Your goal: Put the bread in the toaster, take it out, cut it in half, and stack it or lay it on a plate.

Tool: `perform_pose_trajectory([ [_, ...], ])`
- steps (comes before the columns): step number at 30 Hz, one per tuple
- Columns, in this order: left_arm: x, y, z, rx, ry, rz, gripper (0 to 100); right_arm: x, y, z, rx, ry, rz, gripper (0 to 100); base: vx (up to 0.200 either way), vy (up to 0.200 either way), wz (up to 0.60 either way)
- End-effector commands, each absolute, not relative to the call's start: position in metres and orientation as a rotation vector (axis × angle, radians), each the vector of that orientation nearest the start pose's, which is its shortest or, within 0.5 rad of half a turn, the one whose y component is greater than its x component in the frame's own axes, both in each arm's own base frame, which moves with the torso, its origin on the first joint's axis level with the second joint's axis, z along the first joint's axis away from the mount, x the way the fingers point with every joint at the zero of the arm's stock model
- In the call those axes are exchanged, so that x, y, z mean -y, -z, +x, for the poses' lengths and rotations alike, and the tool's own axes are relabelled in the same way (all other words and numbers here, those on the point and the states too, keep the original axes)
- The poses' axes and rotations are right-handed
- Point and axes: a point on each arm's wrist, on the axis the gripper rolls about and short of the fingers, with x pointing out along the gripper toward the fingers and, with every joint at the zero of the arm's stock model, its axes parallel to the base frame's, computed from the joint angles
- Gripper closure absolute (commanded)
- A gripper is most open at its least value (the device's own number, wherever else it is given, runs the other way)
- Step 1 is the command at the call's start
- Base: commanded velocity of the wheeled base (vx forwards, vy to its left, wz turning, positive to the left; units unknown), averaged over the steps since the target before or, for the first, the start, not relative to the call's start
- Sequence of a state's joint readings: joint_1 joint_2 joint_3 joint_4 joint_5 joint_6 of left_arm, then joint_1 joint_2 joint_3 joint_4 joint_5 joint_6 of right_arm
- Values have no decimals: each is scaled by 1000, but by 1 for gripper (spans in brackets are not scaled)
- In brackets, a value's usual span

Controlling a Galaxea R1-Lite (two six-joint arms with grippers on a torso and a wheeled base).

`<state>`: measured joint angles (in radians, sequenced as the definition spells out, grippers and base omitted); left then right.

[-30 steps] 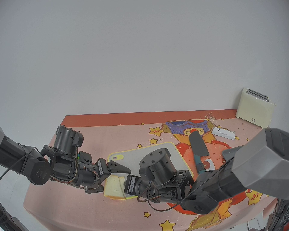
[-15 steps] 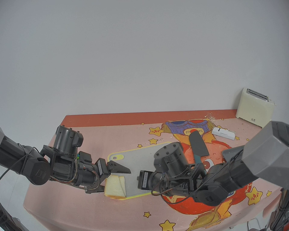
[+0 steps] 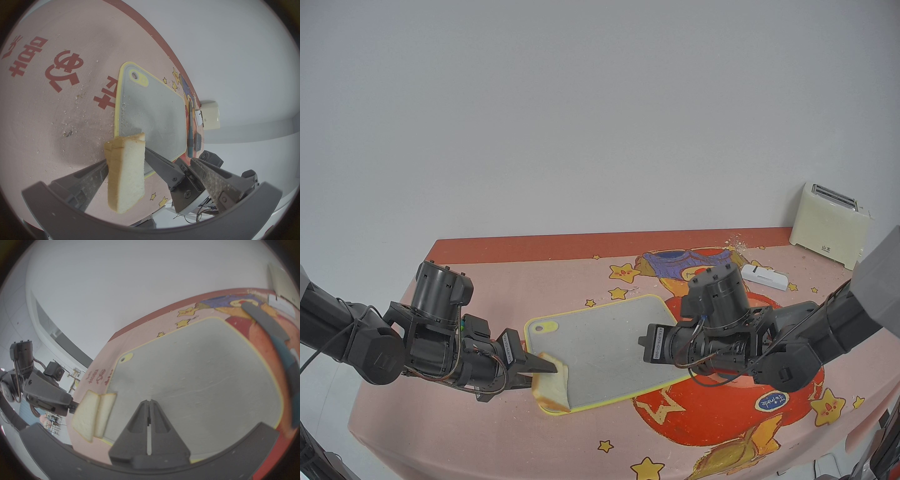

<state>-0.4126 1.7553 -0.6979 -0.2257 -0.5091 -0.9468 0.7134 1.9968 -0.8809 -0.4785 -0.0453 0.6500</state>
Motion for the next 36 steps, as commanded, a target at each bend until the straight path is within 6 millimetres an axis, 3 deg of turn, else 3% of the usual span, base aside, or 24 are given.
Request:
perform_pose_trajectory([
  [1,119,-102,243,-1220,383,-862,100,-221,-101,267,-746,-418,391,100,0,0,0],
  [6,117,-102,242,-1219,380,-865,100,-208,-113,274,-710,-398,419,100,0,0,0],
  [12,108,-147,220,-1074,468,-907,100,-191,-133,281,-641,-374,459,100,0,0,0],
  [13,108,-147,220,-1074,468,-907,100,-191,-133,281,-641,-374,459,100,0,0,0],
  [16,99,-188,200,-929,562,-934,100,-184,-152,277,-609,-430,500,100,0,0,0],
  [18,96,-197,192,-889,595,-930,100,-182,-157,272,-605,-449,501,100,0,0,0],
  [28,84,-224,167,-768,674,-938,100,-177,-166,248,-595,-486,500,100,0,0,0],
  [36,81,-212,160,-791,672,-944,100,-196,-181,226,-570,-573,590,100,0,0,0],
])
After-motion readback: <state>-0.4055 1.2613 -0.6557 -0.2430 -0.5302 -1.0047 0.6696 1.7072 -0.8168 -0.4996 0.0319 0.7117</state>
